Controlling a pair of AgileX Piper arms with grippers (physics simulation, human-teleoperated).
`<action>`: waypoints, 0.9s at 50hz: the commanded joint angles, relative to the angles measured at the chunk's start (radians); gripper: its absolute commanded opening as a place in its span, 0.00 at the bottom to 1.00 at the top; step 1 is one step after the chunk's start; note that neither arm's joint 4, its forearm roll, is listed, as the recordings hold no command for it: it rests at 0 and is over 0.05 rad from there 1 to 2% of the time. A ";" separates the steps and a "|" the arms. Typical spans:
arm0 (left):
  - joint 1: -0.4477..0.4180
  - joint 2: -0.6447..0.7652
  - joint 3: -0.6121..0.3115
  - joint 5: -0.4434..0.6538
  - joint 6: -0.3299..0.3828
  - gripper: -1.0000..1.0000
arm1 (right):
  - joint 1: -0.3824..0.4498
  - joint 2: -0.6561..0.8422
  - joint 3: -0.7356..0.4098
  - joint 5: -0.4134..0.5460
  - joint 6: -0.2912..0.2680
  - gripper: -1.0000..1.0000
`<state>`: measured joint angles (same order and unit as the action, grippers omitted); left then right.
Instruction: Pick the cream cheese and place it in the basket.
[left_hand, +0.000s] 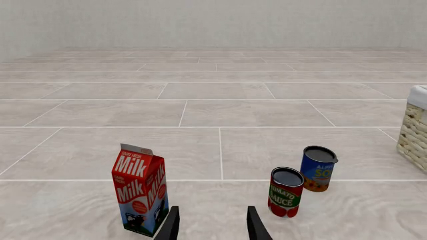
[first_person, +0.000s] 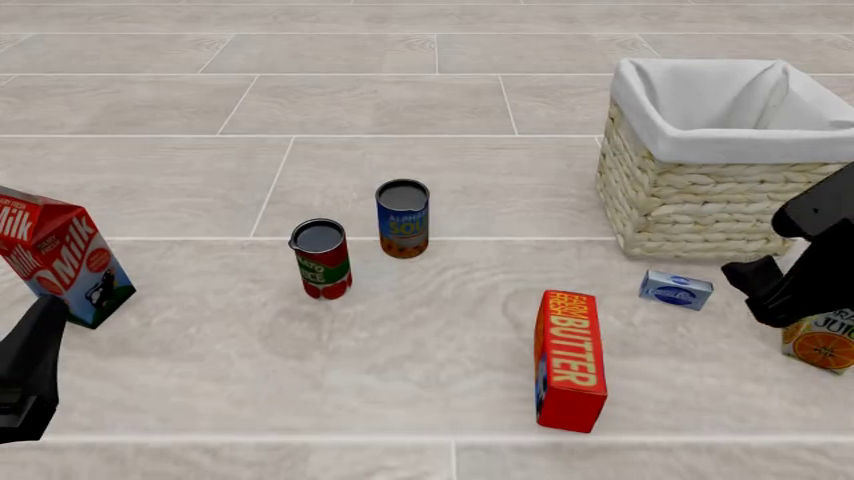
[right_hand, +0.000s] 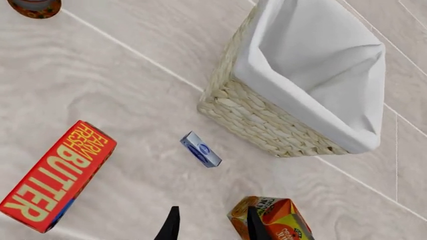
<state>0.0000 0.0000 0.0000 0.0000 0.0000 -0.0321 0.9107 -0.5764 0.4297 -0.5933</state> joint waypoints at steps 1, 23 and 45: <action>0.000 0.000 0.000 0.000 0.000 1.00 | -0.011 0.125 -0.020 -0.030 -0.050 1.00; 0.000 0.000 0.000 0.000 0.000 1.00 | -0.034 0.395 -0.095 -0.132 -0.192 1.00; 0.000 0.000 0.000 0.000 0.000 1.00 | -0.043 0.586 -0.097 -0.253 -0.270 1.00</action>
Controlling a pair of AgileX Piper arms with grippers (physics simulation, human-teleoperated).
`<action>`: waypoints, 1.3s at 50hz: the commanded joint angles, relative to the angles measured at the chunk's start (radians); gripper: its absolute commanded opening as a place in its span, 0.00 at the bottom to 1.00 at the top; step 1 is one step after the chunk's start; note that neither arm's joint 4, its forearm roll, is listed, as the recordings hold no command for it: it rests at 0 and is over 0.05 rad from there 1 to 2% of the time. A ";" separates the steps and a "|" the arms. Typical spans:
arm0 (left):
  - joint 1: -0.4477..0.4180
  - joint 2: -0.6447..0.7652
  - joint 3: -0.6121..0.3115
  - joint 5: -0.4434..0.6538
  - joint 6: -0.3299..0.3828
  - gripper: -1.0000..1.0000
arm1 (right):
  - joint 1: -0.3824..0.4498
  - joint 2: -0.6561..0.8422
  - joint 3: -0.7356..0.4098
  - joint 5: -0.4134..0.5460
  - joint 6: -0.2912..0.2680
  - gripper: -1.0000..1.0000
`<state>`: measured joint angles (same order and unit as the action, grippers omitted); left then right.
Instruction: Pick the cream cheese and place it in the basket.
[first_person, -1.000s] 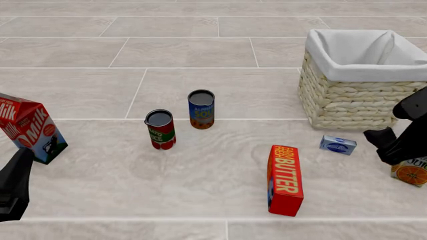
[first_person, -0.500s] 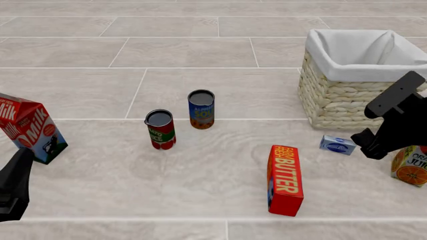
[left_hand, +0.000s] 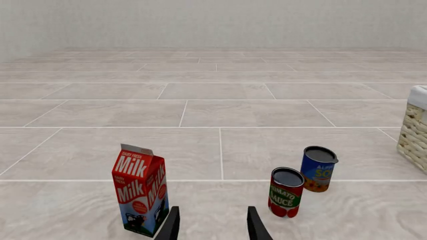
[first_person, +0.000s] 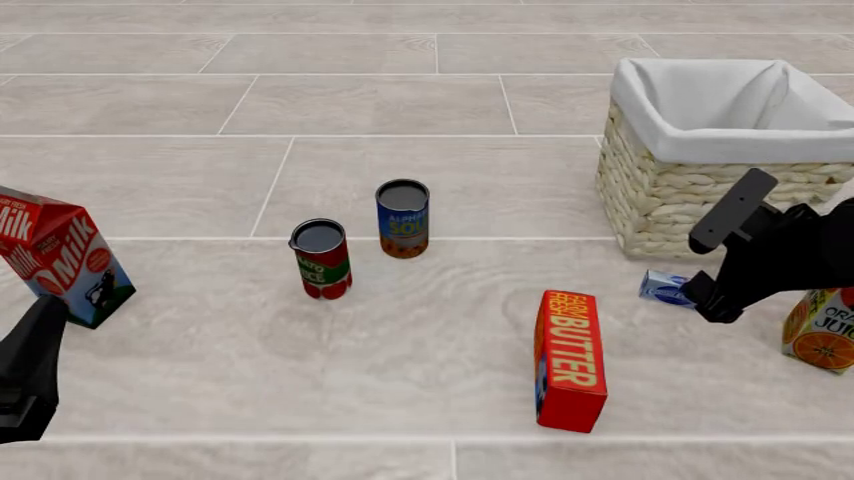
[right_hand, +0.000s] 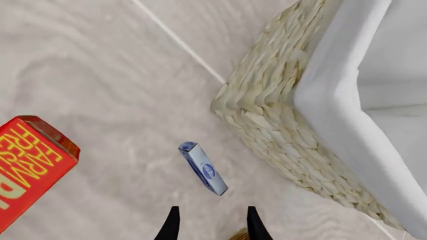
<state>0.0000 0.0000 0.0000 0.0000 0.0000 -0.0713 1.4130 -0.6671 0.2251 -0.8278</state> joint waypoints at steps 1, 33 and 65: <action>0.000 0.000 0.000 0.000 0.000 1.00 | -0.001 0.090 -0.008 -0.052 -0.035 1.00; 0.000 0.000 0.000 0.000 0.000 1.00 | 0.000 0.236 -0.094 -0.070 -0.082 1.00; 0.000 0.000 0.000 0.000 0.000 1.00 | -0.023 0.380 -0.153 -0.102 -0.105 1.00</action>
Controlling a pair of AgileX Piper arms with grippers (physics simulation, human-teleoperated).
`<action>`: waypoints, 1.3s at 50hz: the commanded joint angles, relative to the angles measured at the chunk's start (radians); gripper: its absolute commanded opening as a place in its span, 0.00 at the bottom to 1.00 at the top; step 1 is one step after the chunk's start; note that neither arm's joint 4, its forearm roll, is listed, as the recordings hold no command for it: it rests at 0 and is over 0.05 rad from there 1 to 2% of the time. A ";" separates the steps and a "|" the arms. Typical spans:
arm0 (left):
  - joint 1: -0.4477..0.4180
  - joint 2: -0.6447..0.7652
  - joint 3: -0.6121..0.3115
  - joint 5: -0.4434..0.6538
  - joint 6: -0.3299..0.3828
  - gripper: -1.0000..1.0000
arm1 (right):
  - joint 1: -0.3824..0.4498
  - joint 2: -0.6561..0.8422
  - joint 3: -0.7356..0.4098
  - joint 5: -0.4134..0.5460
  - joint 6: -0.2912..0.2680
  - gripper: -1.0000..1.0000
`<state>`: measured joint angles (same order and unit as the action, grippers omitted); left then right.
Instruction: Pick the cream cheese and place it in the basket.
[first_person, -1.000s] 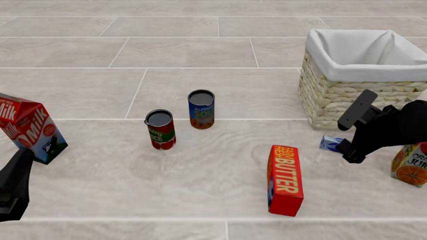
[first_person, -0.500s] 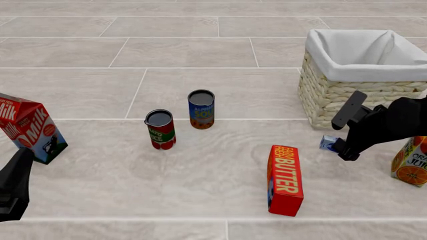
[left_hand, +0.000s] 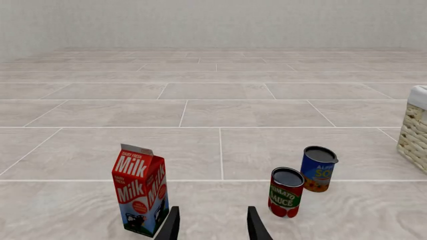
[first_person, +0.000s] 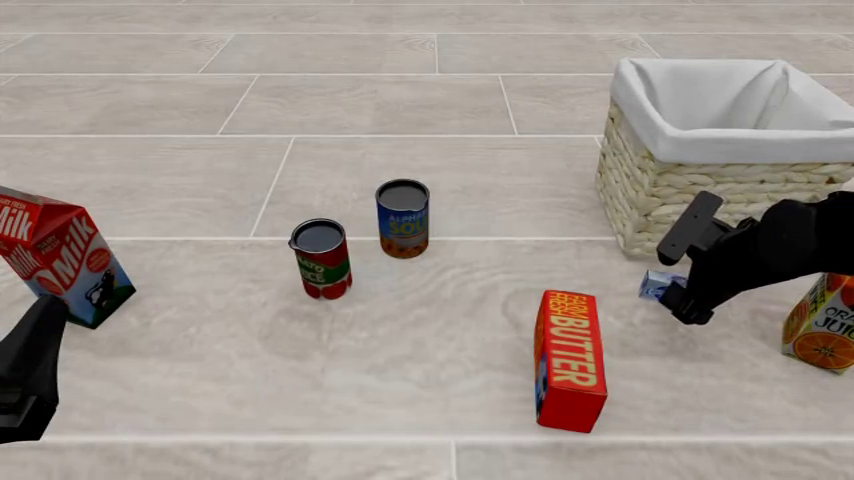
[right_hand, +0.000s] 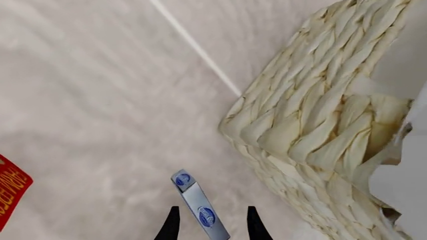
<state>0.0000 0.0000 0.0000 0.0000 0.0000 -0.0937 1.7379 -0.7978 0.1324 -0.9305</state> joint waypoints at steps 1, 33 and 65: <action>0.000 0.000 0.000 0.000 0.000 1.00 | -0.001 0.055 -0.022 -0.010 -0.002 1.00; 0.000 0.000 0.000 0.000 0.000 1.00 | 0.047 -0.014 0.081 -0.051 -0.022 0.00; 0.000 0.000 0.000 0.000 0.000 1.00 | 0.110 -0.471 0.201 0.069 -0.005 0.00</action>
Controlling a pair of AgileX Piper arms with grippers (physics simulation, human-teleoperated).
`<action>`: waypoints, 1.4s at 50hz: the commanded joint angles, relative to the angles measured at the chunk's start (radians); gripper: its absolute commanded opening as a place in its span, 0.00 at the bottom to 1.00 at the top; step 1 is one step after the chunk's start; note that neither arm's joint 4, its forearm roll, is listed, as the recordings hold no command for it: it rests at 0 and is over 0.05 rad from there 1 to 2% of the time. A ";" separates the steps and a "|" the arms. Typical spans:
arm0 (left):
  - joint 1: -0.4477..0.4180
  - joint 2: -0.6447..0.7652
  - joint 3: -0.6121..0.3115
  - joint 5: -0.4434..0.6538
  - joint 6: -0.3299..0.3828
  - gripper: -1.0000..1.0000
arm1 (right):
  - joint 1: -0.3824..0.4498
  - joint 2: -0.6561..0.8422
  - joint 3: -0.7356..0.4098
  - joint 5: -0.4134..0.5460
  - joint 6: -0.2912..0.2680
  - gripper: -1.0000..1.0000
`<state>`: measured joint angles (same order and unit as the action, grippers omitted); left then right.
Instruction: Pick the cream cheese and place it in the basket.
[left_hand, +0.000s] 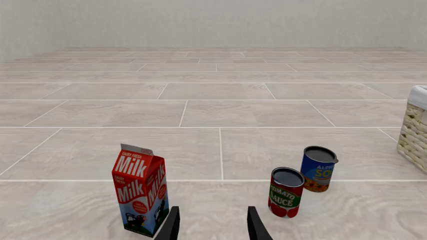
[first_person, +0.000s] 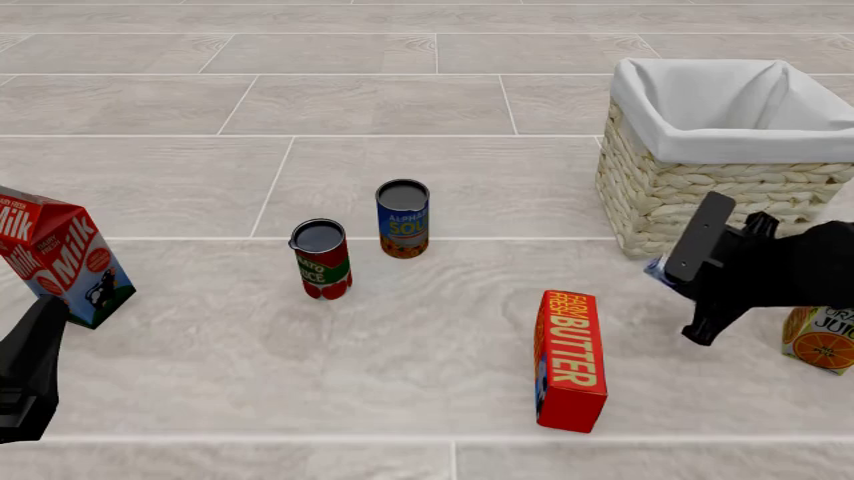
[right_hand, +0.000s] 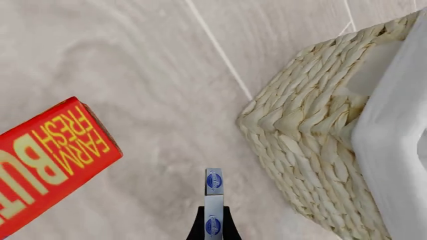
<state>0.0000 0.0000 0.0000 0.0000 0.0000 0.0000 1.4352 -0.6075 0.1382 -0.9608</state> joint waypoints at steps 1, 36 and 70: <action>0.000 0.000 0.000 0.000 0.000 1.00 | 0.021 -0.185 0.011 0.073 0.031 0.00; 0.000 0.000 0.000 0.000 0.000 1.00 | 0.277 -0.574 -0.287 0.392 0.552 0.00; 0.000 0.000 0.000 0.000 0.000 1.00 | 0.004 -0.200 -0.689 0.199 0.842 0.00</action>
<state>0.0000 0.0000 0.0000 0.0000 0.0000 0.0953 1.0856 -1.1847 0.3976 -0.1995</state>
